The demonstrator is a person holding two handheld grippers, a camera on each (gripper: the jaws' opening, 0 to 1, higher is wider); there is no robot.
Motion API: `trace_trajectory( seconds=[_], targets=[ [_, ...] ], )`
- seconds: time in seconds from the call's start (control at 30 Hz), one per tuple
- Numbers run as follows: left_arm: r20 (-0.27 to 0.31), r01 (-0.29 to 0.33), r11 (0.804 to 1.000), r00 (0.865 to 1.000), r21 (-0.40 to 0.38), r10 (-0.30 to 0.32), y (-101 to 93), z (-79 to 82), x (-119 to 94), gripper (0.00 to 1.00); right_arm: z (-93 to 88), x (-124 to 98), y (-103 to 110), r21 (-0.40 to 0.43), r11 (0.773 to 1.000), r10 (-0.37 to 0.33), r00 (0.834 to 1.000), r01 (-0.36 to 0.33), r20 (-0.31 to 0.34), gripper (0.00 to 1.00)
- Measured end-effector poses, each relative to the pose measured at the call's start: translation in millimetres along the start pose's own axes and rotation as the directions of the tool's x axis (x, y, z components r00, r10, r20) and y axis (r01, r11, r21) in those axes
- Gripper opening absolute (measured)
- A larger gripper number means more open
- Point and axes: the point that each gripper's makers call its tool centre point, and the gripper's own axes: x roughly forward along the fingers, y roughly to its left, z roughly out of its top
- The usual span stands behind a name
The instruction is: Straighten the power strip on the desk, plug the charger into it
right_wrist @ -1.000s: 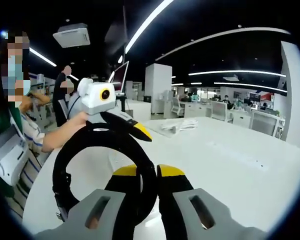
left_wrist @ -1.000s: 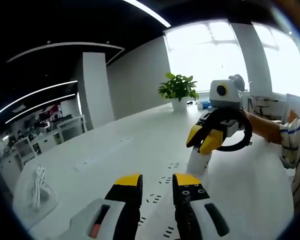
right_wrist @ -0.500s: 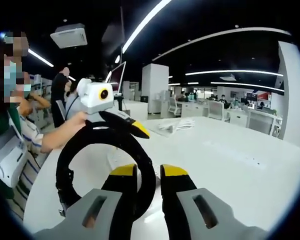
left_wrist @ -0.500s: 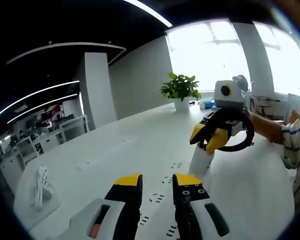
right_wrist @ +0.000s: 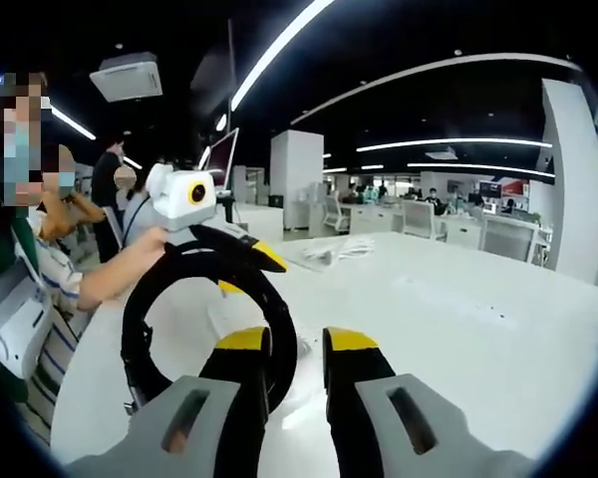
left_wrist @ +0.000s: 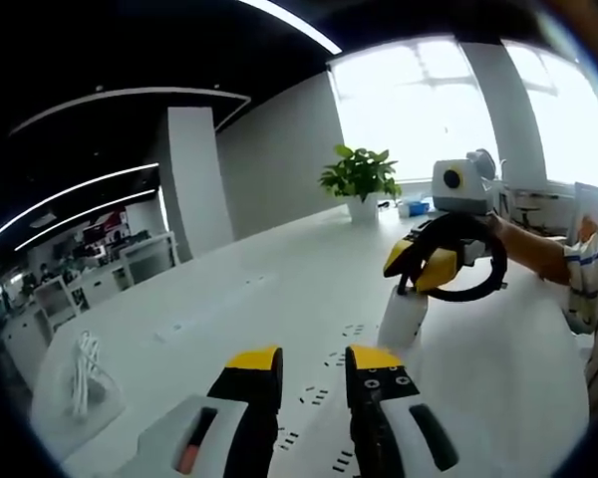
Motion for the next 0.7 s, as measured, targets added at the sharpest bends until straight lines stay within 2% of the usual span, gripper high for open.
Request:
trace_trajectory(
  seconds=[0.4, 0.7],
  targets=[
    [0.006, -0.022, 1.000, 1.000, 0.002, 0.022, 3.4, 2.0, -1.3, 0.25, -0.7, -11.1, -5.3, 0.018, 0.999, -0.027, 1.000, 0.026, 0.017, 0.22],
    [0.021, -0.024, 0.999, 0.999, -0.046, 0.025, 8.1, 4.1, -6.7, 0.25, -1.3, -9.9, -4.7, 0.042, 0.999, -0.016, 1.000, 0.015, 0.027, 0.22]
  ],
)
